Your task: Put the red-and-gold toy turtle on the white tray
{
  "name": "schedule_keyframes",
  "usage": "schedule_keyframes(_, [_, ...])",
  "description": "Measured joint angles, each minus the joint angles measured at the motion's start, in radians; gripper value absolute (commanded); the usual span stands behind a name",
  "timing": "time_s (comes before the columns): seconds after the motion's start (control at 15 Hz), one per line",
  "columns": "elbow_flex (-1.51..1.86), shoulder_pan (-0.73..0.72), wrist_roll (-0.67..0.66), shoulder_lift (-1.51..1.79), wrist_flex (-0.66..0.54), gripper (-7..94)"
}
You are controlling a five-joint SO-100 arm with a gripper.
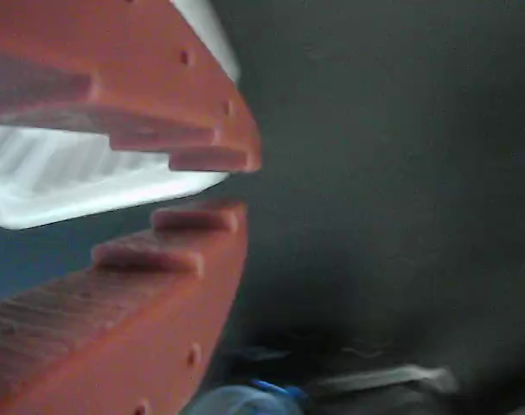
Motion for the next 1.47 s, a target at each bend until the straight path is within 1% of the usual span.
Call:
schedule_keyframes(0.07, [0.201,-0.057,-0.026,0.089,-0.118,0])
schedule_keyframes(0.13, [0.360,-0.089,-0.044,0.178,-0.212,0])
schedule_keyframes(0.27, [0.646,-0.121,-0.078,0.374,-0.371,0])
schedule_keyframes(0.33, [0.802,-0.135,-0.091,0.488,-0.422,0])
schedule_keyframes(0.47, [1.052,-0.137,-0.095,0.699,-0.442,0])
schedule_keyframes(0.6, [1.206,-0.133,-0.095,0.865,-0.390,0])
schedule_keyframes(1.0, [1.359,-0.129,-0.084,1.353,0.009,0])
schedule_keyframes(1.13, [1.371,-0.133,-0.055,1.476,0.140,0])
schedule_keyframes(1.27, [1.373,-0.126,-0.058,1.499,0.183,0])
schedule_keyframes(1.47, [1.373,-0.120,-0.060,1.502,0.184,0])
